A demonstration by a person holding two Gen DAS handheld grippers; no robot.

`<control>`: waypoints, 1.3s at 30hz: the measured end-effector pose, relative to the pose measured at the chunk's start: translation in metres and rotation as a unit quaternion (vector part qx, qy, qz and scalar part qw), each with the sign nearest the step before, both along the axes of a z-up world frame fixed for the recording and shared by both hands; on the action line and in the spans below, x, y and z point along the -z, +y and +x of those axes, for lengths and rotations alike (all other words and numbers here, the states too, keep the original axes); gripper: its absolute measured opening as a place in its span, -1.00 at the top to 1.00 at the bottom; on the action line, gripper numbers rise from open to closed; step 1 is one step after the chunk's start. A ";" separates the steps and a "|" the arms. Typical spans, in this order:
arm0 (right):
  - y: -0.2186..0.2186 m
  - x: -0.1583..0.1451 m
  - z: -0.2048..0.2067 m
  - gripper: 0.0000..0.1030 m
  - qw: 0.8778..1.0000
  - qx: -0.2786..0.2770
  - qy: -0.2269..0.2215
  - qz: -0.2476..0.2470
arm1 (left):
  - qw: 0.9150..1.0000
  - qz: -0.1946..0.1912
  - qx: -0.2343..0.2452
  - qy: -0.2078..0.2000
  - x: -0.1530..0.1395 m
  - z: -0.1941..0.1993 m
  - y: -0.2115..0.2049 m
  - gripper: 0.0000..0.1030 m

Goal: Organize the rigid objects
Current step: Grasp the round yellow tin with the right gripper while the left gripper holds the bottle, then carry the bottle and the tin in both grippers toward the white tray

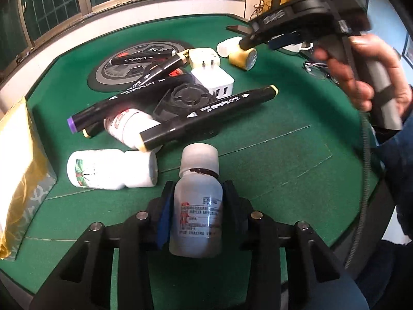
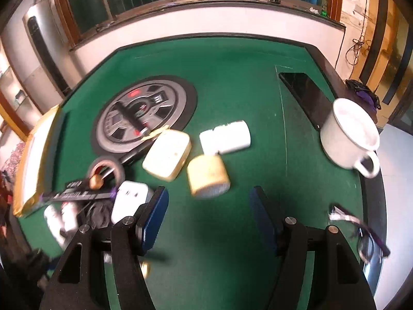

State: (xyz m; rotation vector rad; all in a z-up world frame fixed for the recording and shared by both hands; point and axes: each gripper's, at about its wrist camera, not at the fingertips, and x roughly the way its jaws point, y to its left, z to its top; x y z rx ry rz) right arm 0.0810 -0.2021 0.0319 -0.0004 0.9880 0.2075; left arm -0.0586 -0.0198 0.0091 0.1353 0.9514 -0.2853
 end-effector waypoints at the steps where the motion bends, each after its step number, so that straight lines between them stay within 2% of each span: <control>1: 0.001 0.006 0.006 0.01 1.000 -0.001 0.007 -0.001 | 1.000 0.000 -0.002 -0.002 0.001 -0.002 0.000 0.32; 5: 0.001 0.026 0.015 0.28 0.999 -0.013 0.032 0.017 | 1.000 -0.013 -0.009 -0.007 0.000 0.000 0.002 0.32; 12: -0.007 0.018 0.004 0.29 0.999 -0.010 0.011 0.039 | 0.997 -0.060 -0.035 -0.014 -0.003 -0.002 0.010 0.36; 18: -0.012 -0.001 -0.014 0.29 0.997 -0.025 -0.022 0.073 | 0.996 -0.071 -0.033 -0.035 -0.020 -0.013 0.009 0.36; 22: -0.005 -0.014 -0.025 0.29 0.995 -0.041 -0.051 0.081 | 0.994 -0.068 -0.053 -0.063 -0.033 -0.020 0.015 0.36; 26: 0.010 -0.024 -0.038 0.29 0.990 -0.072 -0.079 0.092 | 0.990 -0.039 -0.086 -0.103 -0.046 -0.029 0.023 0.36; 29: 0.024 -0.028 -0.051 0.29 0.987 -0.097 -0.092 0.093 | 0.988 -0.024 -0.104 -0.116 -0.051 -0.029 0.033 0.35; 34: 0.051 -0.033 -0.076 0.29 0.981 -0.133 -0.109 0.087 | 0.983 -0.021 -0.126 -0.133 -0.057 -0.034 0.051 0.35; 39: 0.087 -0.030 -0.086 0.29 0.978 -0.158 -0.098 0.094 | 0.977 -0.008 -0.151 -0.150 -0.060 -0.041 0.065 0.35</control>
